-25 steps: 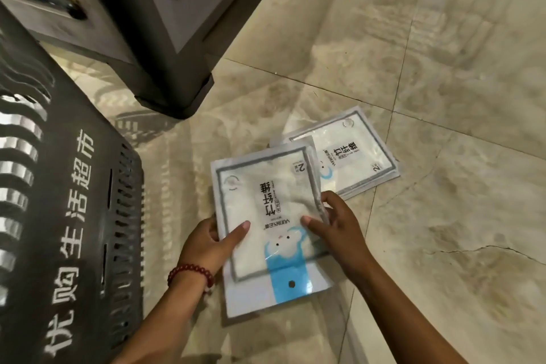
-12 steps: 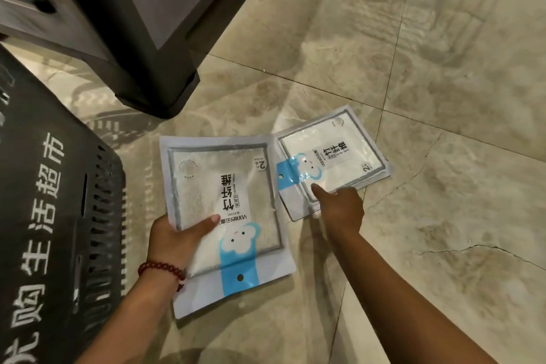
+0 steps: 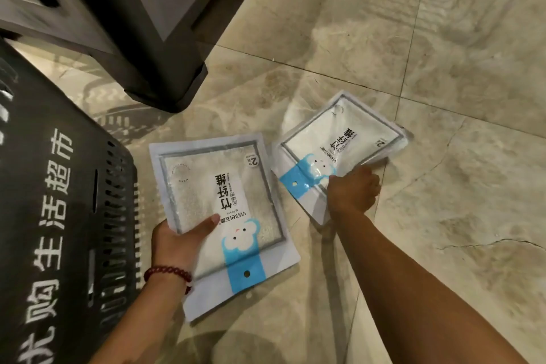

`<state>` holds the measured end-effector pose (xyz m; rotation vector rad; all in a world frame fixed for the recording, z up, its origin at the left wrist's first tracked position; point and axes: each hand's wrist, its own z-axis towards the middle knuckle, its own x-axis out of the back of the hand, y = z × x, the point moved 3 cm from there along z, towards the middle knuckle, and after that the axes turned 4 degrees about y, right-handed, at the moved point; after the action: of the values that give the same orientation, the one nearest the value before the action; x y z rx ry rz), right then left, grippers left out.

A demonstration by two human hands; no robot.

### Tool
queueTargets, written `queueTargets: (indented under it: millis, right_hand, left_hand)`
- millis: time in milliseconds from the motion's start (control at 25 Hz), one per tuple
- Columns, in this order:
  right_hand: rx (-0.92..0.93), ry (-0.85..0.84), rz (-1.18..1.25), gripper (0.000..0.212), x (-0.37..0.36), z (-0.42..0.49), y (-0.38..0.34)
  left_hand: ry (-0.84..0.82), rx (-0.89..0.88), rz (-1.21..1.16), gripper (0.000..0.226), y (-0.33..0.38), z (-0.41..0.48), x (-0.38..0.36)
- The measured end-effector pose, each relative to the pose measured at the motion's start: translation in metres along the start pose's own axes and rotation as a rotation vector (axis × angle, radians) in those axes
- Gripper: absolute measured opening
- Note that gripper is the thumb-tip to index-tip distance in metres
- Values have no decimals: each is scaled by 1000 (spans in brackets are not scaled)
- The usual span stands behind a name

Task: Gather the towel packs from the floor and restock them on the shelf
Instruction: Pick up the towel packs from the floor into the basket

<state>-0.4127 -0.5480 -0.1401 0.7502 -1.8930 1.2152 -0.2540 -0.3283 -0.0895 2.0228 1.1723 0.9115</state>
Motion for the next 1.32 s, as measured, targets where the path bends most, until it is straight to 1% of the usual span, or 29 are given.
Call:
queueTargets:
  millis: [80, 160, 240, 320, 400, 480, 600, 680, 760, 800, 920, 960, 1040, 1200, 1320]
  right_hand:
    - [50, 25, 123, 47, 17, -15, 8]
    - [69, 47, 224, 39, 44, -26, 21]
    - [115, 87, 264, 29, 75, -33, 45]
    - [165, 108, 317, 22, 103, -41, 77]
    - [168, 113, 427, 16, 126, -56, 113]
    - [126, 138, 521, 14, 146, -76, 150]
    - [69, 195, 596, 13, 183, -114, 206]
    - [47, 223, 624, 10, 214, -138, 242]
    - [35, 225, 659, 12, 242, -159, 270]
    - [30, 220, 675, 12, 255, -171, 284]
    - [3, 213, 724, 13, 283, -209, 320]
    - [-15, 207, 747, 15, 288, -223, 329]
    - [-80, 189, 799, 14, 292, -248, 346]
    - [-198, 154, 873, 13, 286, -288, 372]
    - [-281, 156, 938, 20, 273, -308, 399]
  left_hand:
    - [-10, -38, 21, 26, 2, -8, -2]
    - [-24, -108, 88, 37, 3, -17, -3]
    - [-53, -164, 146, 45, 3, -31, -2]
    - [-86, -197, 172, 44, -1, -45, 2]
    - [-120, -240, 185, 40, -5, -61, 6]
    - [-155, -291, 216, 37, -7, -78, 11]
    - [-234, -405, 232, 34, -3, -113, 21]
    - [-268, -476, 235, 35, 5, -140, 25]
    - [-302, -506, 232, 38, 16, -161, 27]
    - [-342, -521, 245, 36, 19, -173, 27]
    - [-475, -564, 355, 23, 18, -209, 30]
    - [-504, -576, 391, 22, 16, -220, 32]
    - [-543, -571, 444, 19, 11, -246, 40]
    - [-554, -542, 603, 29, -7, -273, 58]
    - [-656, -515, 623, 26, -38, -275, 53]
